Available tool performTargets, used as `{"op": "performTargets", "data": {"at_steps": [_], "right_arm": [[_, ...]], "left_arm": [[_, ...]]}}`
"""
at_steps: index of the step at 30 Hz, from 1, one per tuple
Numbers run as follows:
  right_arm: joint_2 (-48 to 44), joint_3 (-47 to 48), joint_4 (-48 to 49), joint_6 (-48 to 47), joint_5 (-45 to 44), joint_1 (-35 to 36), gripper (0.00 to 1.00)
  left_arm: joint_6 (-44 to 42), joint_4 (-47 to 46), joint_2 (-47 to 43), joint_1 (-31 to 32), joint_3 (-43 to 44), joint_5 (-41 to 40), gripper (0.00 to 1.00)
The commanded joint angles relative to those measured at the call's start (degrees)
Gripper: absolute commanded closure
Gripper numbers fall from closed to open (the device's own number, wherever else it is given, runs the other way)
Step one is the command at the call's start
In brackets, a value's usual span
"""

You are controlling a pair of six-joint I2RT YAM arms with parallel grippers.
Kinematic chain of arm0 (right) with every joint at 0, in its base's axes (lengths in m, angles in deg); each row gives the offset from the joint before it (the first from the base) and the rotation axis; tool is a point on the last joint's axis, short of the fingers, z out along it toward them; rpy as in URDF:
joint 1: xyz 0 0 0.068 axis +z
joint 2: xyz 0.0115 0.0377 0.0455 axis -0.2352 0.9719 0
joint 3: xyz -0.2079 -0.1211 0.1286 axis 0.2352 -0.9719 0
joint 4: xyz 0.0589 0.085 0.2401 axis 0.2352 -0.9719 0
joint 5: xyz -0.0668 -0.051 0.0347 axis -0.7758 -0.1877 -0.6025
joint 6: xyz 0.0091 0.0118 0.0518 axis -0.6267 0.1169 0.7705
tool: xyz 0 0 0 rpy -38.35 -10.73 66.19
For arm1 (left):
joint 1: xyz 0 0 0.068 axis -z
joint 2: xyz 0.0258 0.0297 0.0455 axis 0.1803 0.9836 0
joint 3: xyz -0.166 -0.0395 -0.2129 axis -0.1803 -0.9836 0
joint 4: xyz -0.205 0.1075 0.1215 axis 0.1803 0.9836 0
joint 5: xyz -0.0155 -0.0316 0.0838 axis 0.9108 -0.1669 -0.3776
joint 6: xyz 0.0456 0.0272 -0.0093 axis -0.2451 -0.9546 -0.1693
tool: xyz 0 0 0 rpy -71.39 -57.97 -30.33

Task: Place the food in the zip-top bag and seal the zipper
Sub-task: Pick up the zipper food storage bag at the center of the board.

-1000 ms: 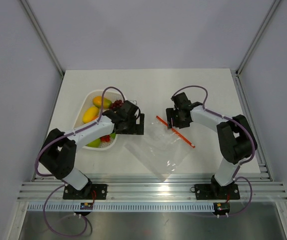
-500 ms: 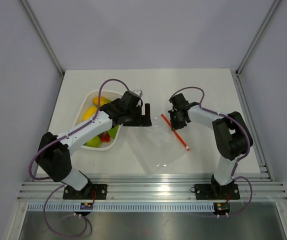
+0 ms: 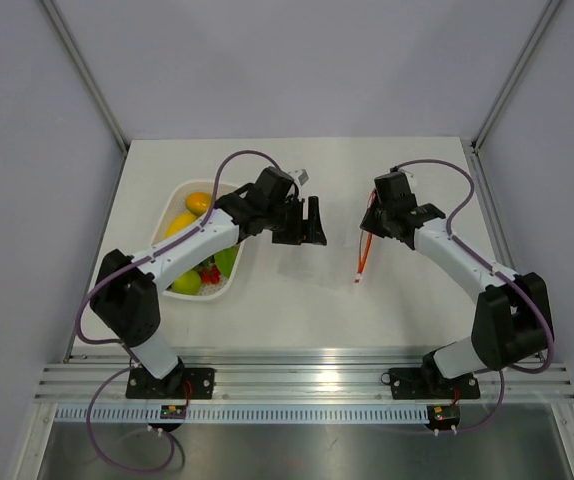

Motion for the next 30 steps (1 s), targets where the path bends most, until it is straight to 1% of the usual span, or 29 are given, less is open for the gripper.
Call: {"op": "performTargets", "data": {"at_steps": [1,3,8,10,11,13,16,23,30], "right_arm": [[-1.80,-3.32,3.68,11.50,-1.04,1.74,1.00],[-1.02,-3.59,4.91,12.39,-0.16,2.36,1.00],[0.74,-2.98,5.26,14.15,1.59,2.89,1.00],[0.83,-2.54,5.09,14.33,2.03,2.98,1.00],[1.01,-2.45,4.91,14.33,2.65,3.07,1.00],[0.75,-2.36,4.91,14.94,3.09,2.98,1.00],[0.13,-2.36,5.00,15.64,4.14,3.07,1.00],[-0.48,-2.45,4.56,15.91,5.29,3.33,1.00],[-0.84,-2.27,4.56,16.35,6.34,3.42,1.00]], "left_arm": [[1.79,-7.13,1.08,0.14,-0.46,8.43,0.26],[2.50,-10.47,2.39,0.22,-1.79,11.41,0.25],[2.33,-11.45,5.74,1.19,-0.13,11.08,0.27],[0.49,-9.96,7.84,2.07,1.80,8.89,0.28],[0.04,-7.69,8.37,2.33,2.68,7.57,0.28],[-0.83,-6.27,9.78,2.95,4.53,5.28,0.30],[-1.71,-4.77,10.84,4.35,6.38,2.12,0.30],[-1.54,-4.68,13.30,5.67,8.58,0.00,0.32],[-3.03,-1.34,16.90,6.38,13.15,-3.95,0.39]]}}
